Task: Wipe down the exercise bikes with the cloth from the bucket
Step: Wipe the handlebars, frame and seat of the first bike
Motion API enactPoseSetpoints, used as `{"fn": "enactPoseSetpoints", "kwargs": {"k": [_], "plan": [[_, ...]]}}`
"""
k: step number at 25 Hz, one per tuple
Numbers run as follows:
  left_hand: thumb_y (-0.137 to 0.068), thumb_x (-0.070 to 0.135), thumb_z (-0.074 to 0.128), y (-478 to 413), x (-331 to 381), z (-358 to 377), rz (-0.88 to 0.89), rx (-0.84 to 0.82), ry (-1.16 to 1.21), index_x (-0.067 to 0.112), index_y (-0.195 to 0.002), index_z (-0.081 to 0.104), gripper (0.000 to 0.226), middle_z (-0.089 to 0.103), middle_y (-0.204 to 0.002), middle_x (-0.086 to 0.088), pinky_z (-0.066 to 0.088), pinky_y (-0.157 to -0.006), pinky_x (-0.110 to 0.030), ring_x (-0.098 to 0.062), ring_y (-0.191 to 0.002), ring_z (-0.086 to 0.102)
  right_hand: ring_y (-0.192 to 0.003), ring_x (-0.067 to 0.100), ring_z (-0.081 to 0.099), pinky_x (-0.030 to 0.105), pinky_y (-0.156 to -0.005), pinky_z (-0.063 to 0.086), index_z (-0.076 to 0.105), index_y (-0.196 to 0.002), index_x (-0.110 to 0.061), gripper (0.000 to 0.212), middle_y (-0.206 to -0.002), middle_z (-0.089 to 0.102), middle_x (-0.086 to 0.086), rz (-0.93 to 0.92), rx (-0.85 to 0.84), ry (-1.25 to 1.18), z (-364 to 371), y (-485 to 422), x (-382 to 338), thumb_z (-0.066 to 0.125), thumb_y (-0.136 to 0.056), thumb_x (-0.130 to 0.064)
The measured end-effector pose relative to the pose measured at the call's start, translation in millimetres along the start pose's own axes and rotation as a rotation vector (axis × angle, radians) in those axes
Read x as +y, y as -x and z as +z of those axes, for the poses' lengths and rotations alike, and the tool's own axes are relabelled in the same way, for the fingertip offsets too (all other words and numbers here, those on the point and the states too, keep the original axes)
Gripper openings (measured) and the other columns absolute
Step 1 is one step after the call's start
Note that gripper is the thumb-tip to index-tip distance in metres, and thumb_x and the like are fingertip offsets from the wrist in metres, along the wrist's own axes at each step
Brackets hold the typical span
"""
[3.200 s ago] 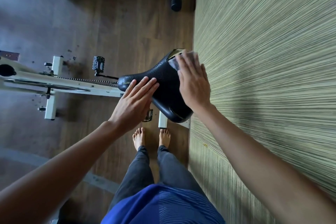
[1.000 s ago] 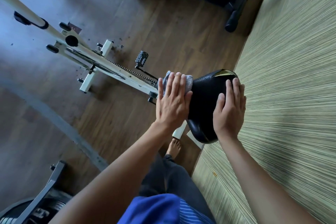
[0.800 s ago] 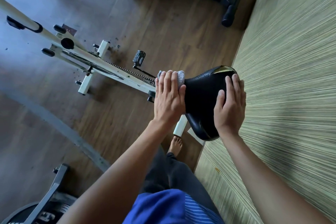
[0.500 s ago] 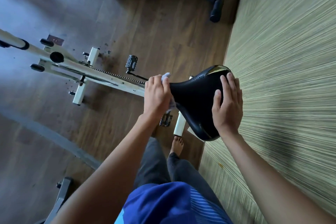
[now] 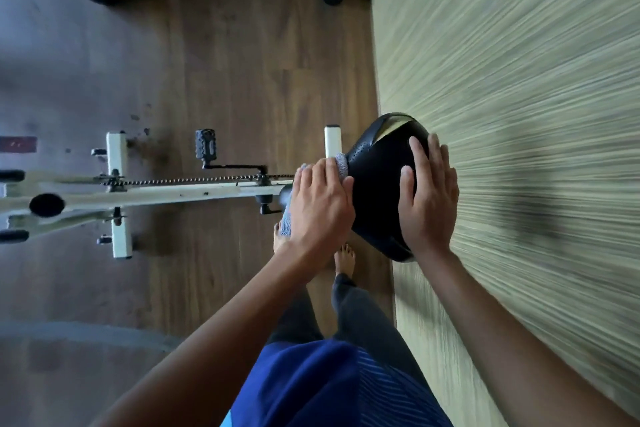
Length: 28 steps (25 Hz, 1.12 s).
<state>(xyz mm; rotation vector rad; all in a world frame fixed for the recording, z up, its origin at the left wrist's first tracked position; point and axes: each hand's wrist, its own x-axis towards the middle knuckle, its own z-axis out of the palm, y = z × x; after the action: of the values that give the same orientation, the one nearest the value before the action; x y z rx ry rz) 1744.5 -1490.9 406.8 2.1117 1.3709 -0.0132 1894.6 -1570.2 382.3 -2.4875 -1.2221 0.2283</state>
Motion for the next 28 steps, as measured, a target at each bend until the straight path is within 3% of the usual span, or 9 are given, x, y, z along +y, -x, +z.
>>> {"fn": "enactPoseSetpoints", "kwargs": {"k": [2, 7, 12, 17, 20, 23, 25, 28], "plan": [[-0.102, 0.04, 0.02, -10.4, -0.2, -7.3, 0.02, -0.129, 0.011, 0.003, -0.143, 0.041, 0.059, 0.051, -0.142, -0.015, 0.029, -0.115, -0.041, -0.032, -0.131, 0.045, -0.153, 0.019, 0.018, 0.044, -0.121, 0.021, 0.034, -0.154, -0.026, 0.047, -0.164, 0.023, -0.002, 0.129, 0.023, 0.016, 5.0, 11.4, -12.7, 0.033, -0.107, -0.032], [-0.106, 0.04, 0.026, -37.1, 5.8, -14.8, 0.054, -0.353, 0.119, 0.008, -0.157, 0.009, 0.062, 0.017, -0.164, -0.01, 0.02, -0.119, -0.036, -0.024, -0.15, 0.02, -0.153, 0.017, 0.015, 0.041, -0.123, 0.016, 0.03, -0.155, -0.027, 0.049, -0.165, 0.022, -0.003, 0.265, 0.077, 0.115, 15.7, 16.4, -31.6, 0.027, -0.105, -0.031], [-0.106, 0.041, 0.027, -60.0, 20.7, -4.6, 0.064, -0.366, 0.266, 0.012, -0.157, -0.003, 0.066, 0.002, -0.167, -0.003, 0.011, -0.121, -0.03, -0.014, -0.153, 0.004, -0.154, 0.017, 0.012, 0.038, -0.125, 0.011, 0.029, -0.156, -0.025, 0.05, -0.165, 0.021, 0.0, 0.267, 0.069, 0.178, 18.8, 15.9, -31.1, 0.021, -0.107, -0.035], [-0.106, 0.036, 0.03, -73.9, 6.5, -5.6, 0.155, -0.463, 0.389, 0.015, -0.157, -0.007, 0.066, -0.002, -0.166, 0.003, -0.001, -0.113, -0.012, -0.004, -0.15, -0.003, -0.154, 0.019, 0.014, 0.041, -0.124, 0.017, 0.031, -0.155, -0.017, 0.052, -0.164, 0.024, 0.001, 0.079, -0.009, 0.123, 8.8, 1.9, -22.2, 0.029, -0.107, -0.034], [-0.106, 0.035, 0.032, -87.6, 12.8, 0.6, 0.177, -0.439, 0.441, 0.016, -0.158, 0.0, 0.063, 0.004, -0.166, 0.001, 0.0, -0.115, -0.013, -0.006, -0.151, 0.0, -0.153, 0.019, 0.017, 0.043, -0.122, 0.023, 0.028, -0.156, -0.019, 0.053, -0.164, 0.024, 0.0, 0.051, -0.027, 0.131, 8.2, -17.0, -19.8, 0.027, -0.107, -0.037], [-0.107, 0.031, 0.034, -107.0, 25.0, 7.4, 0.221, -0.359, 0.483, 0.019, -0.155, 0.021, 0.052, 0.023, -0.161, 0.003, 0.007, -0.113, -0.009, -0.007, -0.147, 0.016, -0.151, 0.02, 0.024, 0.046, -0.118, 0.031, 0.033, -0.155, -0.017, 0.051, -0.162, 0.03, 0.002, 0.056, 0.025, 0.15, 12.5, -20.8, -20.0, 0.031, -0.107, -0.035], [-0.108, 0.028, 0.033, -118.2, 30.5, 6.5, 0.312, -0.305, 0.485, 0.019, -0.147, 0.04, 0.041, 0.04, -0.147, 0.01, 0.013, -0.106, -0.002, -0.001, -0.135, 0.03, -0.15, 0.02, 0.026, 0.047, -0.116, 0.033, 0.035, -0.153, -0.016, 0.05, -0.161, 0.033, 0.003, 0.049, 0.052, 0.147, 14.5, -19.3, -18.9, 0.033, -0.107, -0.034], [-0.109, 0.03, 0.03, -143.8, 42.4, -1.4, 0.401, -0.41, 0.506, 0.024, -0.123, 0.066, 0.039, 0.059, -0.122, 0.02, 0.029, -0.104, -0.012, 0.004, -0.118, 0.048, -0.148, 0.018, 0.031, 0.044, -0.115, 0.036, 0.038, -0.151, -0.013, 0.049, -0.16, 0.034, 0.004, 0.095, 0.081, 0.067, 14.6, -19.4, -19.3, 0.037, -0.106, -0.032]]}}
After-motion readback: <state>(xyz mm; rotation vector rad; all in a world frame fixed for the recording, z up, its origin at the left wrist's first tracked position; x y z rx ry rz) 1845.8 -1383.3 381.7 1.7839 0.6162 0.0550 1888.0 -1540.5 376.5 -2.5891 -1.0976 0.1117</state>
